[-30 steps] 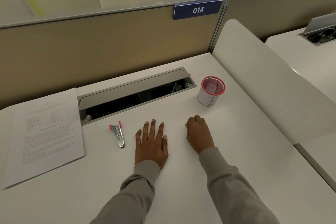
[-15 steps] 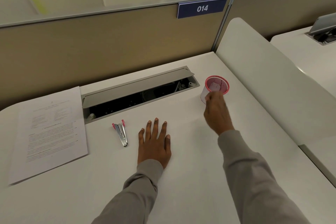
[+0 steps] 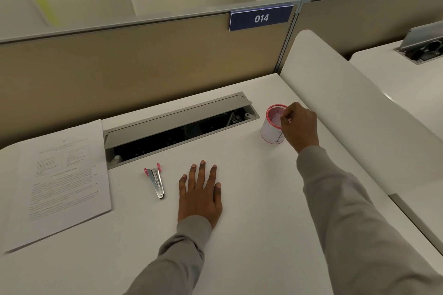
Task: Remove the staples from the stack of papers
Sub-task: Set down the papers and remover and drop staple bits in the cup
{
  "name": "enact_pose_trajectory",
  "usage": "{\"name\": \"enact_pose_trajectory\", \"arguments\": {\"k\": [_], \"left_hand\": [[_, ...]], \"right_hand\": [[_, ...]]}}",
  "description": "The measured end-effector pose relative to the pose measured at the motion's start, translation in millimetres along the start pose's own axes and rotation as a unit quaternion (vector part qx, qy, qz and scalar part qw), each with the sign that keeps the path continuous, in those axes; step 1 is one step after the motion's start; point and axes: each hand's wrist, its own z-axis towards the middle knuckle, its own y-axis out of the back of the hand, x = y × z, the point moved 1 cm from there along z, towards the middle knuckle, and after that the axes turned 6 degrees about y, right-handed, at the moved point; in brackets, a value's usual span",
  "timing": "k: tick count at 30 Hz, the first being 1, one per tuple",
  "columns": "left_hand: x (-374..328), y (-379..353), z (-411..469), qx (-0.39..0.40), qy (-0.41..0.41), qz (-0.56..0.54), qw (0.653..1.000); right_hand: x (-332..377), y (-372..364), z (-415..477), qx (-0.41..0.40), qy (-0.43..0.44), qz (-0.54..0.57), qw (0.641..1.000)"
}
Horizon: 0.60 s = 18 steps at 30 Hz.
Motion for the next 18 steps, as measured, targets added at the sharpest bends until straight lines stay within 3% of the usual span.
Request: {"name": "enact_pose_trajectory", "arguments": {"k": [18], "left_hand": [[-0.6,0.5,-0.7,-0.005,-0.002,0.001,1.0]], "right_hand": [[-1.4,-1.3,2.2,-0.029,0.013,0.001,0.999]]}}
